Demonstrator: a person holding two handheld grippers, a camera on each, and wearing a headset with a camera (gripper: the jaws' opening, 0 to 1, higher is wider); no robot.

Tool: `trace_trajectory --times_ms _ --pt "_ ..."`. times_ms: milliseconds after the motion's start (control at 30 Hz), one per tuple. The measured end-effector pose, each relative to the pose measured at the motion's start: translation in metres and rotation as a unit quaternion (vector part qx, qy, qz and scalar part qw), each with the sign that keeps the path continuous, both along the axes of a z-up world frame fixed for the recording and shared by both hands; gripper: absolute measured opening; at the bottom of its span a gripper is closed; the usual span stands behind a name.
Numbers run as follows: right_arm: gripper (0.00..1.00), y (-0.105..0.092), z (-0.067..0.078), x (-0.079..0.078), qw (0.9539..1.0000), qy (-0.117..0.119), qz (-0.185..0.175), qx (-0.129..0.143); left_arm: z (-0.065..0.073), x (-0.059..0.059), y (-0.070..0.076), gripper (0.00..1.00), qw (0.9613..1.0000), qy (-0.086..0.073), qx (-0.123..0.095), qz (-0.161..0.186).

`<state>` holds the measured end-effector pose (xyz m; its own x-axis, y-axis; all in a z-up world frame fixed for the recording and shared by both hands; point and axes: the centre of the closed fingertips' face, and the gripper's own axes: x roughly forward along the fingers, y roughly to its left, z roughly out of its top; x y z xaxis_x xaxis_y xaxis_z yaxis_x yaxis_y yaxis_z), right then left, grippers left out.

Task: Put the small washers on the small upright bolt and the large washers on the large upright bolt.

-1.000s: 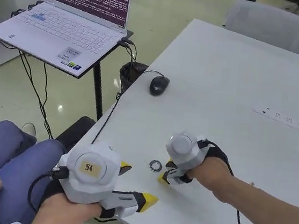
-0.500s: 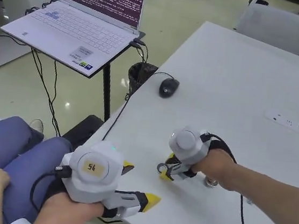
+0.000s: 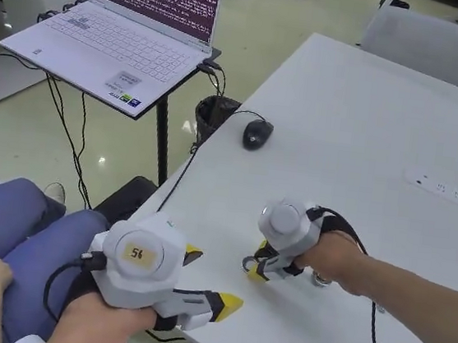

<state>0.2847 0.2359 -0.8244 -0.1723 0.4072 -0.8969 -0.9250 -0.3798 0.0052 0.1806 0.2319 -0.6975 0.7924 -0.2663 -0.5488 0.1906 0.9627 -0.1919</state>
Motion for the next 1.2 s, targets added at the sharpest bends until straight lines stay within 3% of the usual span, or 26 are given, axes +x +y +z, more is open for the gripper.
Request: trace_trajectory --times_ms 400,667,1033,1200 --pt "0.23 -0.025 0.001 -0.011 0.9997 0.000 -0.025 0.010 0.001 0.004 -0.006 0.55 1.0000 -0.002 0.000 -0.009" --pt "0.23 -0.048 0.004 -0.010 0.9974 0.001 -0.068 0.022 0.003 0.006 -0.012 0.55 0.9998 -0.003 0.002 -0.018" --pt "0.23 -0.093 0.012 0.003 0.9881 -0.003 -0.147 0.045 0.005 0.012 -0.019 0.55 0.9996 -0.006 0.003 -0.029" --pt "0.23 -0.114 0.027 0.014 0.9819 -0.014 -0.179 0.059 0.004 0.013 -0.025 0.55 0.9993 -0.005 0.002 -0.037"
